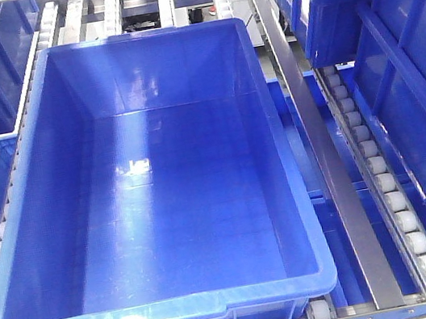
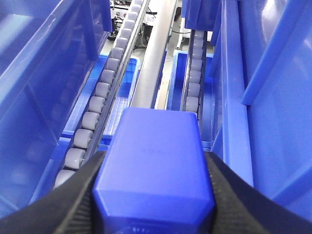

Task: Pour parts from conveyor to right shelf
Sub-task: 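Turn and stop facing the empty blue bin on the shelf, then swing the right gripper with the part over the blue bin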

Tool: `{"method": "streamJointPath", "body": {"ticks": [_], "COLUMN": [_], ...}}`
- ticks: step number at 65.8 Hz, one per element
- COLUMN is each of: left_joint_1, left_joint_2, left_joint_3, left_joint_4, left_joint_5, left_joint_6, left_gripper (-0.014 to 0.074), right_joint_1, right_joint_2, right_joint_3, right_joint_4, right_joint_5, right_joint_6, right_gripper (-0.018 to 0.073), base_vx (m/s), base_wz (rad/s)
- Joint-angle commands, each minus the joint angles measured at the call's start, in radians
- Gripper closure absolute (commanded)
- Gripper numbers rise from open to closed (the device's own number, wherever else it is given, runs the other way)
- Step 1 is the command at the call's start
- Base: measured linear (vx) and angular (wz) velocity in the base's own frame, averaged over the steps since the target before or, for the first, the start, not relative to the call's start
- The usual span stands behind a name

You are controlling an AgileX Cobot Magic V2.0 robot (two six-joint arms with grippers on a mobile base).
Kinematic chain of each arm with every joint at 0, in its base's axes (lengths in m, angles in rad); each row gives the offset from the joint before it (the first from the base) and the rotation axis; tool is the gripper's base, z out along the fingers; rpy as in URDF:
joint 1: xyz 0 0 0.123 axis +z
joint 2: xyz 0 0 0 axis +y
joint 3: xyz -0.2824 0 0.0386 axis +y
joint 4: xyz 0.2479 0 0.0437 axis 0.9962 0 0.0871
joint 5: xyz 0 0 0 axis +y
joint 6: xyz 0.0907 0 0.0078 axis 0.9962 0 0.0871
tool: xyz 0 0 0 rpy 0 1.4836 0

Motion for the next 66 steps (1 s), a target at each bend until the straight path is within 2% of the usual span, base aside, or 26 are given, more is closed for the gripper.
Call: {"method": "streamJointPath", "body": {"ticks": [1, 46, 58, 66], "left_joint_1": [0.003, 0.003, 0.003, 0.003], "left_joint_2": [0.018, 0.018, 0.018, 0.018], "left_joint_3": [-0.02, -0.02, -0.02, -0.02], "left_joint_4": [-0.008, -0.008, -0.008, -0.008], "left_joint_5": [-0.078, -0.078, -0.078, -0.078], "left_joint_6": [-0.008, -0.008, -0.008, -0.008], "left_gripper": [0.0603, 0.0603, 0.0603, 0.0603], "right_joint_1": [0.001, 0.001, 0.001, 0.001], "right_joint_2": [0.006, 0.006, 0.006, 0.006], "right_joint_3": [-0.028, -0.028, -0.028, -0.049], "right_joint_4": [-0.007, 0.007, 0.117, 0.299], "right_joint_5": [-0.078, -0.078, -0.081, 0.021], "right_joint_6": [-0.008, -0.007, -0.004, -0.051], "right_gripper": [0.0568, 0.0568, 0.0567, 0.0565], "base_vx": [0.0, 0.0, 0.0, 0.0], "base_wz": [0.0, 0.0, 0.0, 0.0]}}
